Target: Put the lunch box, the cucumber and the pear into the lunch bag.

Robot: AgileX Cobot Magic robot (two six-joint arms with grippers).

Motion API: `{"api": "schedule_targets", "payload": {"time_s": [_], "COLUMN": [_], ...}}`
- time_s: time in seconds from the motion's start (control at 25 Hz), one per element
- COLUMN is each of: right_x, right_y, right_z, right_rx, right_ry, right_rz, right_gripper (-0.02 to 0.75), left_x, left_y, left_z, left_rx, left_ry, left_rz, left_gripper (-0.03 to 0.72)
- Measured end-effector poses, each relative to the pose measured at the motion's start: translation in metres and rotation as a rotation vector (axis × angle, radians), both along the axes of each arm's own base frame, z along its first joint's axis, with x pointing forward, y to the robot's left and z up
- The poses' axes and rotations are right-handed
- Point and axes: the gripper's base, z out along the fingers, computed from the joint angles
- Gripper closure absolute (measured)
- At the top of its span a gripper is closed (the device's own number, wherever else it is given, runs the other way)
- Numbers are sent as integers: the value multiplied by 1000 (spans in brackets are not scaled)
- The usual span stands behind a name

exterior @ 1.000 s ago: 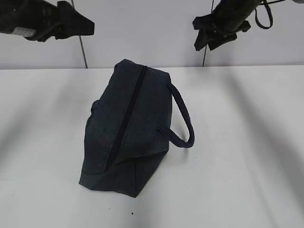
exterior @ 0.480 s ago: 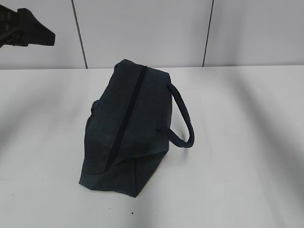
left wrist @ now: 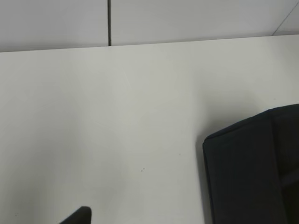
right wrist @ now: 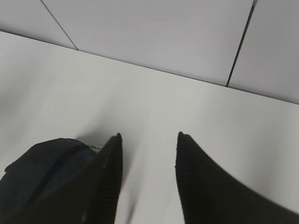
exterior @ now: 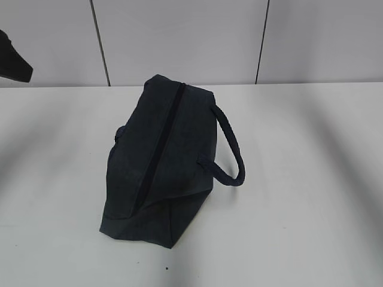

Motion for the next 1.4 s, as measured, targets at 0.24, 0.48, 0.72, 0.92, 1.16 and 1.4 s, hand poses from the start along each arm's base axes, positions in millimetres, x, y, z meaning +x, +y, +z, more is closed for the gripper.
{"api": "schedule_targets", "payload": {"time_s": [0.24,0.48,0.72,0.92,1.16,1.4], "right_x": [-60,-137,-223,-291,-353,-396], "right_y": [-5,-16,-29,-39,-46,-50], "right_z": [30,50,51,29,-16,-70], "right_rx": [-2,-39,-90,-109,-94,-75], "right_ry": [-36,-95,-159,-189,-203,-219], "right_rz": [-2,-29,-79,-125,-160,-176], "right_gripper": [426,426,426,426,426,426], "left_x": [-28,-66,-119,-170,-234,-277], "left_y": [1,1,0,0,0,1], "left_z": [26,56,84,92,67,15], "left_rx": [-11,-38,-70,-88,-114,-119], "left_ry": [-51,-116,-182,-246,-322,-361], "left_rz": [29,33,36,36,50,51], "left_gripper": [201,201,201,201,201,201]}}
